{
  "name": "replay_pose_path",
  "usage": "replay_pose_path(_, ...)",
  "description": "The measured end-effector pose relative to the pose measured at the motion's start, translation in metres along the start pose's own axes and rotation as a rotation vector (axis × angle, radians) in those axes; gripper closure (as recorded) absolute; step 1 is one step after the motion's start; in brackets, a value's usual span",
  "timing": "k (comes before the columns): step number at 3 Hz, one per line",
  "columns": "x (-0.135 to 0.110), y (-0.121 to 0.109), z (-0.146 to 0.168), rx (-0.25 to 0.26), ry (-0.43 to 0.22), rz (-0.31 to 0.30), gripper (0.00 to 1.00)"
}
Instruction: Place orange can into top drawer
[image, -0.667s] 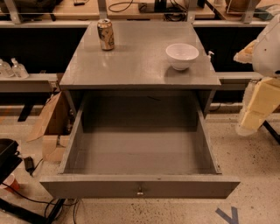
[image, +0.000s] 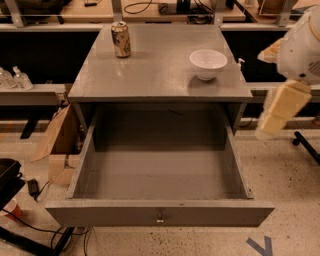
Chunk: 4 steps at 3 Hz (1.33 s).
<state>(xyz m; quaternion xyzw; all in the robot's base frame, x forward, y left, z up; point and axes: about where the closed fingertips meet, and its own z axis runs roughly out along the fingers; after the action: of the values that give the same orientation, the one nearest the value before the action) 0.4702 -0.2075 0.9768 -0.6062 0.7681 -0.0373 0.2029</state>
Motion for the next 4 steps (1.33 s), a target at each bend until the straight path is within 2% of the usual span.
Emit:
replay_pose_path(1,-0.034,-0.052,0.026,0.071,-0.134,-0.005,0.00)
replay_pose_path(2,-0.095,-0.116,0.051,0.159,-0.355,0.042,0.00)
replay_pose_path(3,-0.135,-0.162,0.060,0.231,-0.527,0.078,0.00)
replay_pose_path(4,-0.149,-0.189,0.074,0.279,-0.657,0.169,0.00)
